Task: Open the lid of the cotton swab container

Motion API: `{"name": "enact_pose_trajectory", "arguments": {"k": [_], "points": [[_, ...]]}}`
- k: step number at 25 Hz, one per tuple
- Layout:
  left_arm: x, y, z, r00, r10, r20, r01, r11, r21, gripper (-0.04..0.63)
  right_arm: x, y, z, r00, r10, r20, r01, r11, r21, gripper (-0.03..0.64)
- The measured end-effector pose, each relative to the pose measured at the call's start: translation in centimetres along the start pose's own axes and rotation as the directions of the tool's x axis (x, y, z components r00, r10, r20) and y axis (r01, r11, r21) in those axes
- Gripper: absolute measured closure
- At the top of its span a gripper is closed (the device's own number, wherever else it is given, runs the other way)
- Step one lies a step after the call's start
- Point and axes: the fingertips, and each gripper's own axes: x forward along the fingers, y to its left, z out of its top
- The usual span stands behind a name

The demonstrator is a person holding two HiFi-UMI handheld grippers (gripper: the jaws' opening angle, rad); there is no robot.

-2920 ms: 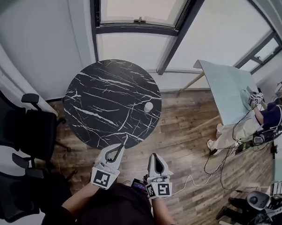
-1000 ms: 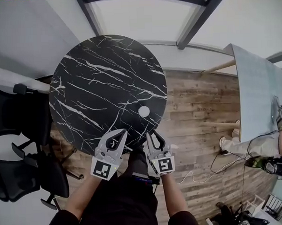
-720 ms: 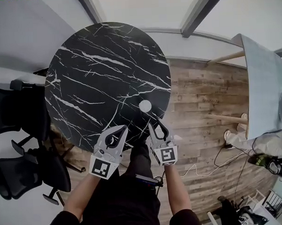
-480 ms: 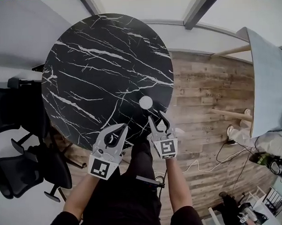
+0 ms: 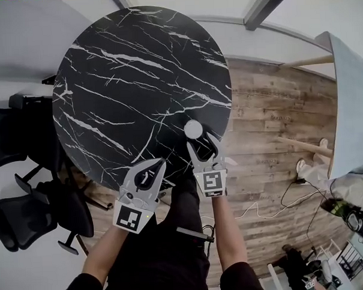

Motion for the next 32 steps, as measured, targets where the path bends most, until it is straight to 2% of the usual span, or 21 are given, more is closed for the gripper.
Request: {"name": "enact_pose_trajectory", "arguments": {"k": [10, 32], "points": [[0.0, 0.9, -0.4, 1.000, 0.017, -0.001, -0.017, 1.000, -0.022, 0.598, 1.7, 0.2, 0.1, 0.999, -0.019, -0.049, 0.018, 1.000, -0.025, 0.376], [-0.6, 2.0, -1.2, 1.000, 0.016, -0.019, -0.017, 0.999, -0.042, 0.598, 3.5, 0.0, 0.4, 0.996, -0.060, -0.071, 0.056, 0.997, -0.048, 0.364]]}}
